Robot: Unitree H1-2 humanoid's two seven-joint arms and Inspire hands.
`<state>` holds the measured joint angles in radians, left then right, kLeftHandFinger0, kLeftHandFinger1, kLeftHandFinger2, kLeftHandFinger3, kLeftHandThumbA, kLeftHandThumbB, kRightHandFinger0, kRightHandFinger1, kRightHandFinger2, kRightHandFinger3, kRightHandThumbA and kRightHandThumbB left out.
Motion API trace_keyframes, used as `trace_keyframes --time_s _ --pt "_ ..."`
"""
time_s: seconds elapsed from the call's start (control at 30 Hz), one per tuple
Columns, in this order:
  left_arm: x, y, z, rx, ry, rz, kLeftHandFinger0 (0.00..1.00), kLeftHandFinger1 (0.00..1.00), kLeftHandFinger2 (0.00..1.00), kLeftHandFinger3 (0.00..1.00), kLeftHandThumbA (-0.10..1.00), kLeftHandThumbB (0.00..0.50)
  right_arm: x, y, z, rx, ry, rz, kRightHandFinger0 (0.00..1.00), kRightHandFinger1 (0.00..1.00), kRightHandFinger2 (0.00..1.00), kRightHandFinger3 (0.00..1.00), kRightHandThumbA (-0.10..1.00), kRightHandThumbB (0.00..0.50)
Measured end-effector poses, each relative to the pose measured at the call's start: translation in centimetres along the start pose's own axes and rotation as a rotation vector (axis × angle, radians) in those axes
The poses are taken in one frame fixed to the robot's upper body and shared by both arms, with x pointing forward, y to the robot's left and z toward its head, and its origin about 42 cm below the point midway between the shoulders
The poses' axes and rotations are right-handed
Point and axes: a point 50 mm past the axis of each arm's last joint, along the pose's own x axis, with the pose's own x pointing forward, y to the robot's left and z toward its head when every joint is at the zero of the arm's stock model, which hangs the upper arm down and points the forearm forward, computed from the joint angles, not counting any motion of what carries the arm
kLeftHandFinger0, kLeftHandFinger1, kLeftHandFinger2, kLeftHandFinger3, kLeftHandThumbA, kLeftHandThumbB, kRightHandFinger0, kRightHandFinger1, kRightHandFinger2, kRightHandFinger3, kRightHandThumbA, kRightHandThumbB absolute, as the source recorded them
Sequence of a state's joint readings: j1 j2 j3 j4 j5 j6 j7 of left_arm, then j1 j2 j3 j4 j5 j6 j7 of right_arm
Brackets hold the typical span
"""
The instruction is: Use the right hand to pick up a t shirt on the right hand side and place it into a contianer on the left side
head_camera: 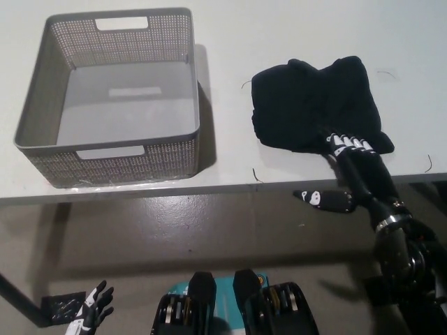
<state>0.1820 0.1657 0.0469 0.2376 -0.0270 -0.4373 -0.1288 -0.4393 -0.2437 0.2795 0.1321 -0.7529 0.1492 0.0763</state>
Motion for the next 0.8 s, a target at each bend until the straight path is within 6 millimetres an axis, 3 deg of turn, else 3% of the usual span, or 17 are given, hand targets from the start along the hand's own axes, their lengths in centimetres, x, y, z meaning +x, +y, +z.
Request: trace_keyframes --time_s 0.2,0.37,0.8 --pt "0.0 0.0 0.0 0.0 0.001 -0.002 1.0 1.0 1.0 1.0 1.0 0.319 0.9 -0.3 0.3 -0.014 -0.001 0.001 1.0 1.0 1.0 1.0 1.0 0.5" --pt "-0.3 0.0 -0.1 0.0 0.006 -0.001 1.0 1.0 1.0 1.0 1.0 0.337 1.1 -0.8 0.4 -0.024 0.001 -0.006 1.0 1.0 1.0 1.0 1.0 0.5" --pt "-0.4 0.0 -0.2 -0.001 0.01 -0.013 1.0 1.0 1.0 1.0 1.0 0.343 1.5 -2.5 -0.4 -0.067 0.033 -0.014 1.0 1.0 1.0 1.0 1.0 0.5"
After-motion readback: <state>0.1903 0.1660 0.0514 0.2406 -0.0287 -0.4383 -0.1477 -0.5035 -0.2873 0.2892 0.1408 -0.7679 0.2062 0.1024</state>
